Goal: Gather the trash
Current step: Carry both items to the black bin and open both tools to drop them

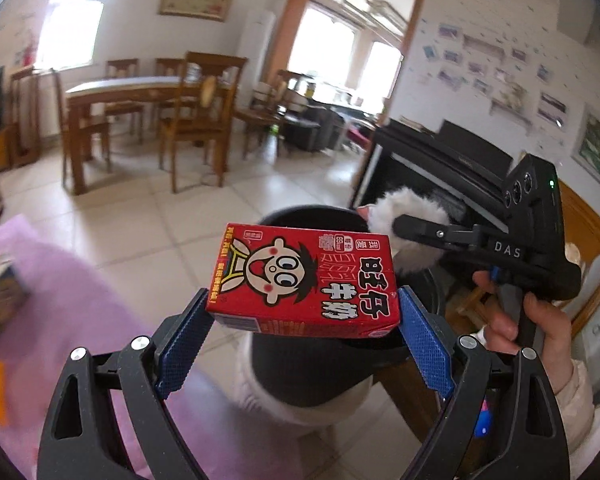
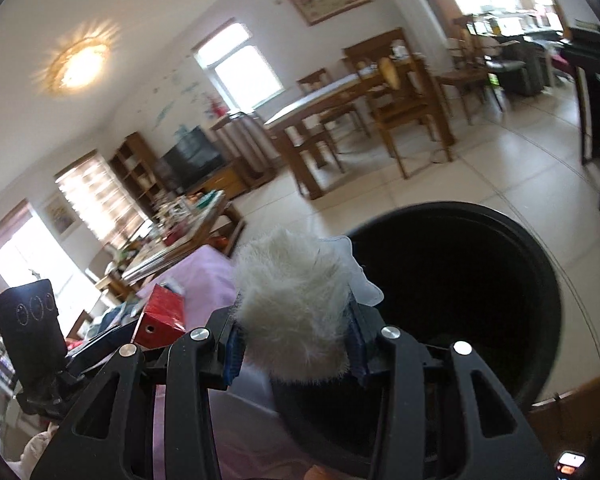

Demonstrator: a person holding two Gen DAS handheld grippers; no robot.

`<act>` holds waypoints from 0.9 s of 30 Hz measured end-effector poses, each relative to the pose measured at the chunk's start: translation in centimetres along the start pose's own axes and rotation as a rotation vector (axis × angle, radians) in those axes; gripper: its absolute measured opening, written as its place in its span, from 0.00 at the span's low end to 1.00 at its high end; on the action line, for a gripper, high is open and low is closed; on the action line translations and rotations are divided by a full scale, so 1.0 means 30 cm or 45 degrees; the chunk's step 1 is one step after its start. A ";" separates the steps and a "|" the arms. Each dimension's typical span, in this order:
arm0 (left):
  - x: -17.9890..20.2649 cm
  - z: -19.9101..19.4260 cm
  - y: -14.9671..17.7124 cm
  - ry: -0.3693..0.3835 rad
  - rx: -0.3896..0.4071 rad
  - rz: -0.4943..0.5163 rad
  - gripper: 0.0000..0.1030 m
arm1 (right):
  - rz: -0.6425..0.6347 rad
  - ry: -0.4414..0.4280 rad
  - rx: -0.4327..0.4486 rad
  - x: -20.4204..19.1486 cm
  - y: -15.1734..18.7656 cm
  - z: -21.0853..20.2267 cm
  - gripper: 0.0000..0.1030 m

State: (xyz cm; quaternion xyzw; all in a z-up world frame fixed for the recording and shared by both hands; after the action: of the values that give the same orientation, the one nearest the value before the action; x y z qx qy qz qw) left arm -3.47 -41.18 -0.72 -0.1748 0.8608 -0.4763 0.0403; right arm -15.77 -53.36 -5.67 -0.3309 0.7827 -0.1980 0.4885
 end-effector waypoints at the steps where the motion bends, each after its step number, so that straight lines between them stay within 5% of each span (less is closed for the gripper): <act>1: 0.015 0.052 -0.010 0.017 -0.014 0.009 0.86 | 0.017 0.015 0.003 0.026 -0.003 0.005 0.41; 10: 0.073 0.295 0.004 0.074 -0.109 0.036 0.86 | 0.097 0.061 0.001 0.141 -0.020 0.031 0.41; 19: 0.064 0.316 0.031 0.055 -0.160 0.038 0.87 | 0.158 0.043 -0.011 0.191 -0.001 0.019 0.65; 27: 0.039 0.233 0.043 0.048 -0.136 0.021 0.87 | 0.120 0.044 -0.010 0.149 0.008 0.014 0.69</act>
State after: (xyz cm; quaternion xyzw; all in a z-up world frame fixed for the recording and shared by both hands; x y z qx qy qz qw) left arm -3.26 -46.56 -5.48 -0.1607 0.8870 -0.4325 0.0183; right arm -16.83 -56.37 -8.87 -0.2920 0.8067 -0.1773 0.4823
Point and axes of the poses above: each gripper's, at about its wrist camera, not at the fingertips, and z roughly the way its jaws point, x to its right, y to its underside, the point moved 1 cm from there along z, roughly the way its jaws point, and after that the axes turned 10 degrees about z, right-handed, at the moved point
